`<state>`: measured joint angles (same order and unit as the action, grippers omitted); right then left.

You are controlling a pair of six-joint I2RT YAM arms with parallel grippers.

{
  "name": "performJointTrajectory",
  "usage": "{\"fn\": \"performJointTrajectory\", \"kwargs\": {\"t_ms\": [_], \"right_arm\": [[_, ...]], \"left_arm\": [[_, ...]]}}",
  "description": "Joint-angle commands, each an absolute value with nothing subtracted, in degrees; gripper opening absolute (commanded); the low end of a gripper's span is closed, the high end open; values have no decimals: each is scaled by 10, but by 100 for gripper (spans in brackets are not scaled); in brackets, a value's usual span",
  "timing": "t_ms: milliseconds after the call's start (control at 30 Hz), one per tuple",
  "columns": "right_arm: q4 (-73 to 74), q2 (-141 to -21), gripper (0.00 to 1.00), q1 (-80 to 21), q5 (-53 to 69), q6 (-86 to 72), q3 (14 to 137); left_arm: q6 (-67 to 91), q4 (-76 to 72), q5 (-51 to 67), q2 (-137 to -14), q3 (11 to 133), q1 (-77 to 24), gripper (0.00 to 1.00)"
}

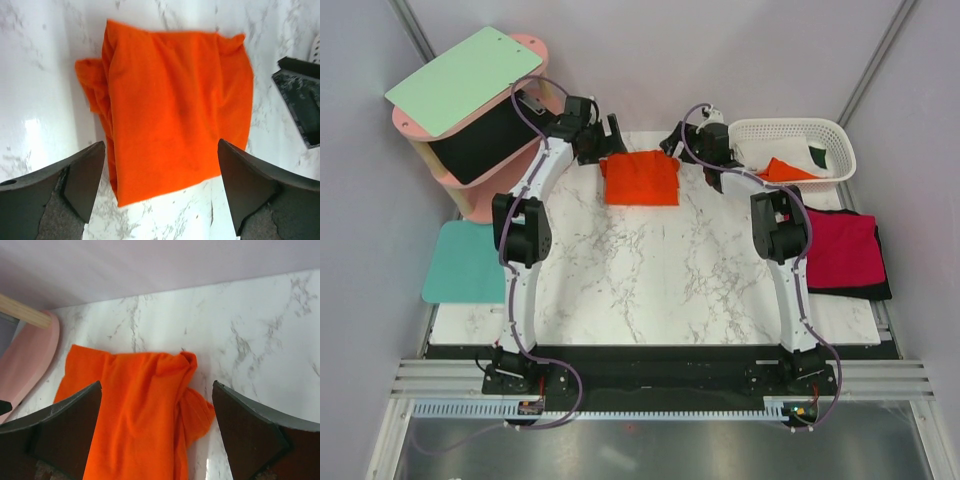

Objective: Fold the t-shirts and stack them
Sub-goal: Fold the long partially folded tshirt into a neat square, then put the neatly folded tshirt into the corner of the board with the right arm

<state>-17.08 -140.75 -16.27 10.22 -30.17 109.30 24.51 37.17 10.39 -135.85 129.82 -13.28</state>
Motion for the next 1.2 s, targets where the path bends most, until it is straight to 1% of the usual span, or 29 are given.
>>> {"fn": "performJointTrajectory", "kwargs": {"t_ms": [0, 33, 100, 200, 367, 500, 833, 933, 967, 1000, 1033, 1067, 1100, 1133, 1167], "right_arm": [[-239, -1298, 98, -163, 70, -280, 999], [-242, -1287, 98, -163, 69, -279, 983], [-240, -1261, 98, -163, 81, -279, 942], [-242, -1249, 98, -163, 97, -289, 904], [-228, -1266, 98, -163, 111, -318, 878], [-233, -1295, 98, -163, 146, -341, 869], [-265, -1314, 86, -175, 170, -368, 817], [-277, -1321, 74, -178, 181, -377, 810], [-282, -1326, 62, -178, 191, -381, 809], [-286, -1328, 55, -178, 198, -388, 809], [-288, -1329, 50, -179, 201, -392, 805], [-291, -1328, 39, -179, 207, -395, 802], [-293, -1328, 34, -180, 207, -398, 798], [-293, -1327, 24, -181, 207, -404, 789], [-295, -1324, 20, -181, 207, -406, 783]], "left_arm": [[226, 323, 95, -1252, 1205, -143, 100], [227, 306, 99, -1235, 1152, -148, 100], [229, 261, 108, -1205, 1088, -154, 100], [236, 236, 112, -1195, 1038, -162, 100], [251, 222, 103, -1210, 998, -166, 100], [259, 218, 71, -1218, 972, -166, 99], [257, 213, 64, -1251, 972, -165, 98], [260, 212, 62, -1266, 973, -165, 95], [260, 208, 64, -1271, 972, -165, 93], [260, 207, 68, -1274, 973, -165, 82], [261, 206, 69, -1282, 973, -165, 77], [261, 207, 69, -1285, 974, -165, 67], [263, 207, 68, -1288, 974, -165, 40], [263, 207, 66, -1293, 974, -165, 23], [265, 210, 65, -1295, 972, -165, 6]]}}
